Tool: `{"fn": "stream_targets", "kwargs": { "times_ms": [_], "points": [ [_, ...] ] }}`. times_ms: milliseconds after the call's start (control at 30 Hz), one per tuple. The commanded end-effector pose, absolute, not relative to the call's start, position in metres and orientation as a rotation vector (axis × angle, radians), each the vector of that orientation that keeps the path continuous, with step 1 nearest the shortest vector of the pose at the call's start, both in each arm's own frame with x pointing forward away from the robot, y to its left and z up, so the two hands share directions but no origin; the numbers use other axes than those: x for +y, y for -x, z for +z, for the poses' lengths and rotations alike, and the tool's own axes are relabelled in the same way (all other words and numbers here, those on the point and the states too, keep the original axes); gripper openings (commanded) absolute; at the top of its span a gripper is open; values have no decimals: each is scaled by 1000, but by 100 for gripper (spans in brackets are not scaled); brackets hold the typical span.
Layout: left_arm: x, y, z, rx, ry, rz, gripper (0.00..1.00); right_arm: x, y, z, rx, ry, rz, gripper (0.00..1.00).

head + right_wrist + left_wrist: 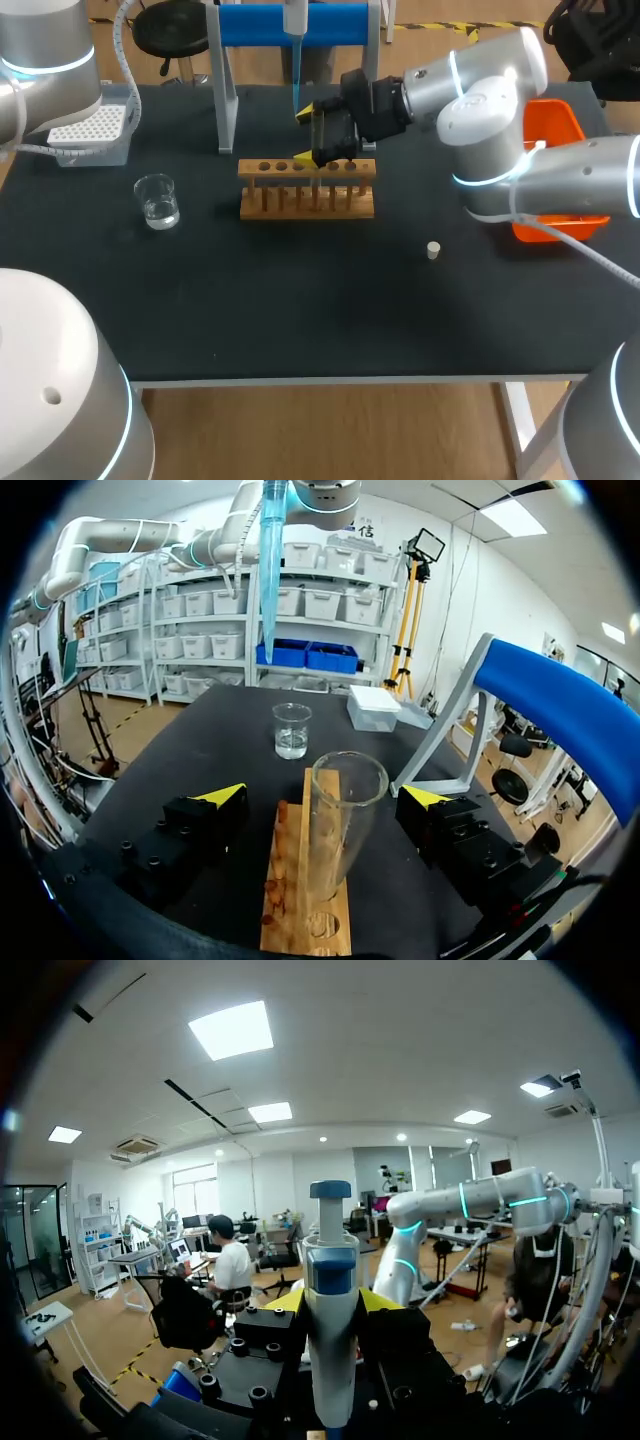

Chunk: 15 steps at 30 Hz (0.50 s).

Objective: Invert the test tube, pick up the pipette, mount the tip to pipette, aspirate from beaker and dispense into the tube, eject the tip, return the pipette, and cap with the stopper.

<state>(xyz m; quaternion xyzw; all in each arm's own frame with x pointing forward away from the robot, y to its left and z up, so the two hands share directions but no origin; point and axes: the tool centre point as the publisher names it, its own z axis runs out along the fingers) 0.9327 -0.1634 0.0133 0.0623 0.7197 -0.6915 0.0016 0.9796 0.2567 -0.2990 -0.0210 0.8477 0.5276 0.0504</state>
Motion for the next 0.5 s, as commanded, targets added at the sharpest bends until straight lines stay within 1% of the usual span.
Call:
{"fn": "stream_targets", "kwargs": {
  "times_ms": [33, 500],
  "points": [
    [-163, -933, 15, 2264, -197, -2168, 0, 254, -979, -294, 2590, 71, 1603, 100],
    [-163, -933, 15, 2264, -197, -2168, 0, 255, -978, -291, 2592, 82, 1594, 100]
  ]
}}
